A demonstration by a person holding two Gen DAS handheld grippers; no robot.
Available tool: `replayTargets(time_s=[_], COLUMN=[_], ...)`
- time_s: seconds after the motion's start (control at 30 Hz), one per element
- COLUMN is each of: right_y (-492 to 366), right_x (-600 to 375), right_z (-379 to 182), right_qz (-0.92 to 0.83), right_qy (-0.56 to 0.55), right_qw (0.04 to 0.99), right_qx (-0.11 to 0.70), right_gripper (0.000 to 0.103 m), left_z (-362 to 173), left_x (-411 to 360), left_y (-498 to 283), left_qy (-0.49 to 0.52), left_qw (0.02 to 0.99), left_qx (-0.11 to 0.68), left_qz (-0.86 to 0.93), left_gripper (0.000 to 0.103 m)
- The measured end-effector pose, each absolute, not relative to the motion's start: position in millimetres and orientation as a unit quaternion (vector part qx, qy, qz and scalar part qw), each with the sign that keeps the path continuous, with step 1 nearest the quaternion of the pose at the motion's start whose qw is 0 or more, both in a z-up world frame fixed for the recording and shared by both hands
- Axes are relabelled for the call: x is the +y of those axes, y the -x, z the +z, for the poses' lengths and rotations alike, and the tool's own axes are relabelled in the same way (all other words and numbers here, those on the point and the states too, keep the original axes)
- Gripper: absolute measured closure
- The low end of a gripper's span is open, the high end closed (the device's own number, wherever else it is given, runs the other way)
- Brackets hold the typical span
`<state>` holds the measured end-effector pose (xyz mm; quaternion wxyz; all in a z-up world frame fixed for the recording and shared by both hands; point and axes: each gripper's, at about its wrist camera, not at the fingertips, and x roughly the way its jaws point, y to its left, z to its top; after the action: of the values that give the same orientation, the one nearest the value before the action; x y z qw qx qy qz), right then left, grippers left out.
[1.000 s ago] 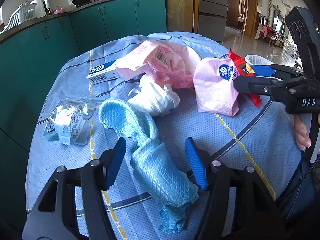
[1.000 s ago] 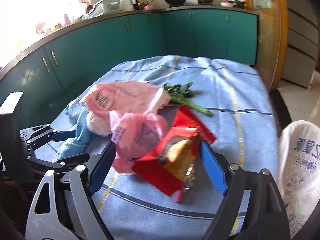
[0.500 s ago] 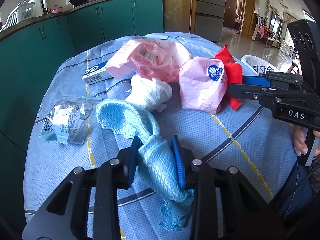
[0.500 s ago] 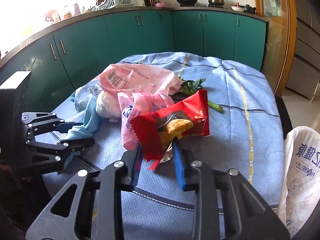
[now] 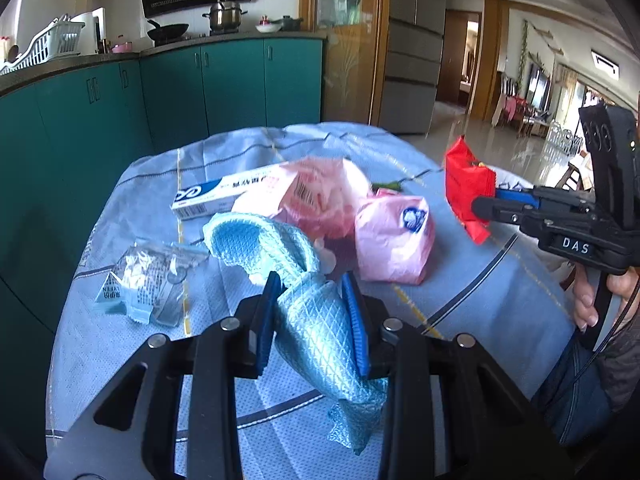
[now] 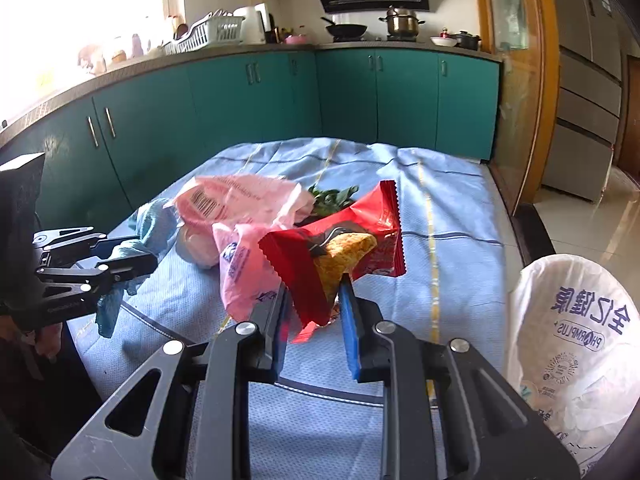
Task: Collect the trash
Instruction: 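Grasp and lift the blue cloth with the left tool while the right tool holds the red bag, then carry the blue cloth and red bag over the wastebasket and open both tools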
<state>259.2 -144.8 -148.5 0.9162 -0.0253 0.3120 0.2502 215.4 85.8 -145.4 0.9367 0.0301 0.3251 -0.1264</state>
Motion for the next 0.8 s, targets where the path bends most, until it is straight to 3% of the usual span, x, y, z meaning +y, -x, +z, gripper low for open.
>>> replayTargets(time_s=[0.43,0.8], right_y=[-246,-224], right_x=[-183,-302], right_z=[-131,-125], right_qz=[0.174,0.011], right_qy=[0.041,-0.044], right_qw=[0.945,0.965], right_qx=[0.275,0.257], right_gripper=[0.079,0.079], left_z=[-117,-62], left_x=[71,-28], left_y=[-209,-220], left_qy=[-0.027,-0.034], left_qw=[0.953,0.950], left_qx=[0.272,0.201], left_qz=[-0.128,-0.236], left_gripper=[0.070,0.070])
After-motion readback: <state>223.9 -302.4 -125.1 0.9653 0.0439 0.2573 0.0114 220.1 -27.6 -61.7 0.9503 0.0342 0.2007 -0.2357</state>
